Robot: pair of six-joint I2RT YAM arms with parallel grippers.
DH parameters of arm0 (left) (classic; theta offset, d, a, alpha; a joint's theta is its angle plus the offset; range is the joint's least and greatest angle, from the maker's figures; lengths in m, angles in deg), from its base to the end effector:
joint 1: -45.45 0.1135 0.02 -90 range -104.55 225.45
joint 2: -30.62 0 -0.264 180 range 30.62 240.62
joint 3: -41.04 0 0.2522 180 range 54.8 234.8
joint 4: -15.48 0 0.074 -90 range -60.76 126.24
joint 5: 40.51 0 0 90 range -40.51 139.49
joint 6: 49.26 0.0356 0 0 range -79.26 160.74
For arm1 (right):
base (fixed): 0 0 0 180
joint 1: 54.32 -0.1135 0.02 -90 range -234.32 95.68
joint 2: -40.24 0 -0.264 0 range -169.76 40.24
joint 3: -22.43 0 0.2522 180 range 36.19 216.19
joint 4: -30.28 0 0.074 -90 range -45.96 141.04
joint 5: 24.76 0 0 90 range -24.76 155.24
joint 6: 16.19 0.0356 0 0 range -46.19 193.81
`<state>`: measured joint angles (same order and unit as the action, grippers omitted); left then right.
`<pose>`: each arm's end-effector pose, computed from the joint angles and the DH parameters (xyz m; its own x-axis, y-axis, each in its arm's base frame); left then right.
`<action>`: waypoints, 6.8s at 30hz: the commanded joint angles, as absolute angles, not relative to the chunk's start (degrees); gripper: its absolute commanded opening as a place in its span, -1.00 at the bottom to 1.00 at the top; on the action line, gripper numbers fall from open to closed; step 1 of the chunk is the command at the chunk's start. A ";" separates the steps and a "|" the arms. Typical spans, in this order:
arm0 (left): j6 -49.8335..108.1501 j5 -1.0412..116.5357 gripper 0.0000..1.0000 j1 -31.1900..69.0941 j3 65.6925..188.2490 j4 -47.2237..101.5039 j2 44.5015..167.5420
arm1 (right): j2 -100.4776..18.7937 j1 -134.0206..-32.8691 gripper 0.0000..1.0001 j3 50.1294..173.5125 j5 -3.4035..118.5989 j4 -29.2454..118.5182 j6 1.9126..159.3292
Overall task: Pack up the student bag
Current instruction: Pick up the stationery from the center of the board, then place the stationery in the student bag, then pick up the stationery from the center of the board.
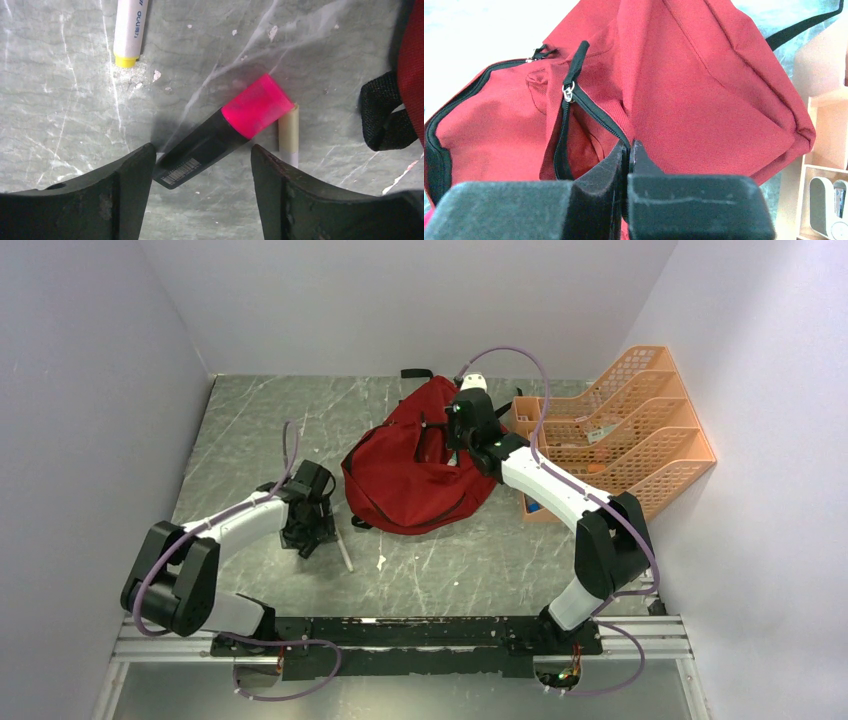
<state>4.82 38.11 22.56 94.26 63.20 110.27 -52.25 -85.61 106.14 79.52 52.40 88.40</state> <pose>0.2129 -0.0823 0.1562 -0.9123 -0.2391 -0.3325 -0.2513 0.9679 -0.0065 0.3240 0.1866 0.2830 -0.5059 -0.0218 -0.8623 -0.2015 0.9750 0.0936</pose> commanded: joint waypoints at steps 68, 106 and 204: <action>-3.61 66.15 -0.90 8.64 133.37 32.42 133.22 | -45.39 -85.18 -1.00 101.14 81.76 44.40 87.68; -7.85 67.11 0.07 9.47 147.36 29.68 147.25 | -44.55 -85.23 -1.00 99.38 80.19 42.97 88.25; -5.00 35.96 -0.13 9.38 95.59 58.70 114.32 | -47.77 -91.15 -1.00 96.10 83.00 34.97 69.94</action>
